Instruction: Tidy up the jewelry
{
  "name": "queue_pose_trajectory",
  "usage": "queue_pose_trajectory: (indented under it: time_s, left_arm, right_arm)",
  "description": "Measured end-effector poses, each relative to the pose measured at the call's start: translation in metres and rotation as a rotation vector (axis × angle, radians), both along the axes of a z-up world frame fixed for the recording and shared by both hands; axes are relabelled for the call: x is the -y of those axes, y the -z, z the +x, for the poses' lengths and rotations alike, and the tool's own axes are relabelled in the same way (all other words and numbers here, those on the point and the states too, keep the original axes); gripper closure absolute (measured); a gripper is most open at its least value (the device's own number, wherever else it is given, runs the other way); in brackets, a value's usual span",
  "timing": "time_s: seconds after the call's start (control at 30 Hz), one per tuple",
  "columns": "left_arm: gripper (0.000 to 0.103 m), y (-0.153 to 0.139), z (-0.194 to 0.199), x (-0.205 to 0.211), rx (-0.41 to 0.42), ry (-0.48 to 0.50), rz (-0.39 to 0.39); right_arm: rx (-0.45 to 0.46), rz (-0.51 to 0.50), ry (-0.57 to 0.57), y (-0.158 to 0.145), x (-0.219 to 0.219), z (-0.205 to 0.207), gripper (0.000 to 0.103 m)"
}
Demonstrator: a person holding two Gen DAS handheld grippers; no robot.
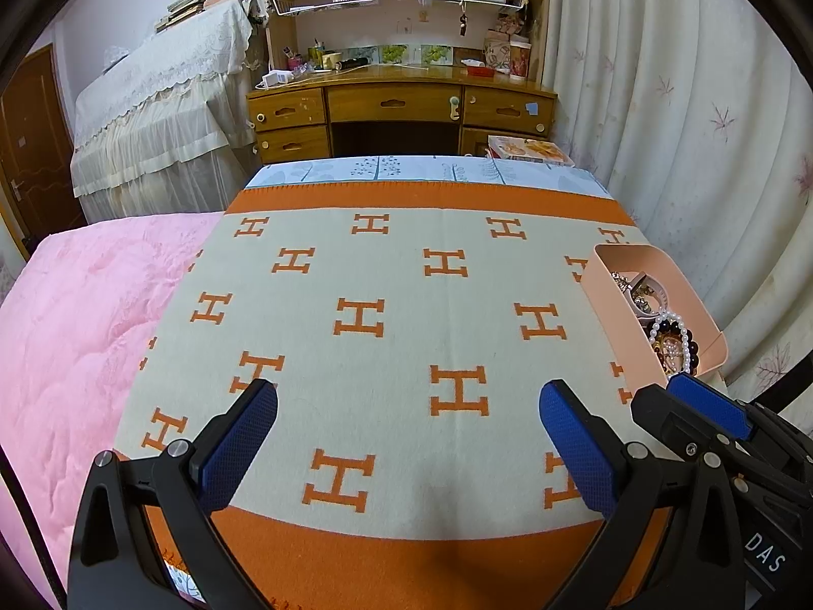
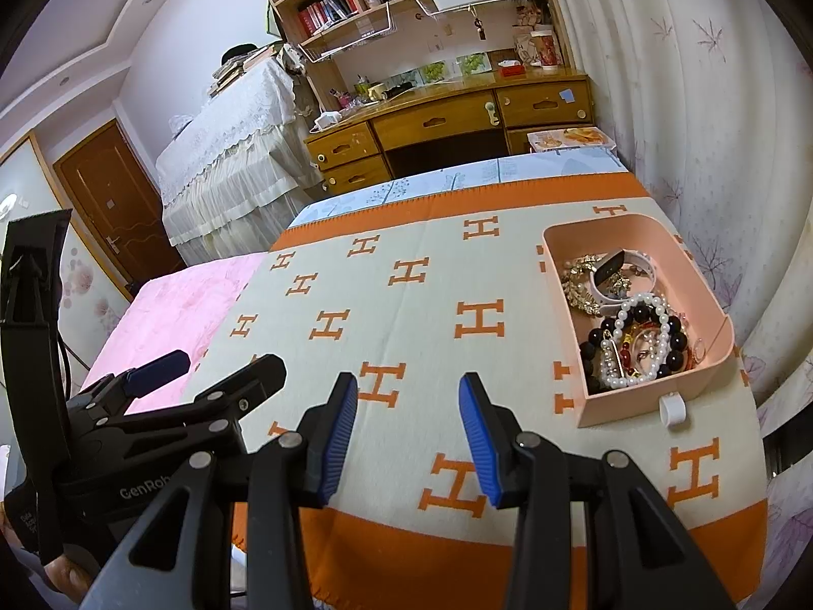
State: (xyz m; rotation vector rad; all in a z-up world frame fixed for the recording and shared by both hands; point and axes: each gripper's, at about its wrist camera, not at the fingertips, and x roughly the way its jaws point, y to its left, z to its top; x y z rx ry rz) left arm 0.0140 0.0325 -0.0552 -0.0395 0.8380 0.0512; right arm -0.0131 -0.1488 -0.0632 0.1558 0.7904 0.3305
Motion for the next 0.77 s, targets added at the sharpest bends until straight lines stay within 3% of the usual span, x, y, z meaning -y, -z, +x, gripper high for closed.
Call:
queue_pose_trajectory:
  time_s: [0.77]
  left_arm:
    - [0.001, 0.005, -0.004, -0.009, -0.024, 0.003, -0.003]
  right_arm:
    - [-0.006, 0.004, 0.001, 0.001, 0.001, 0.001, 0.061]
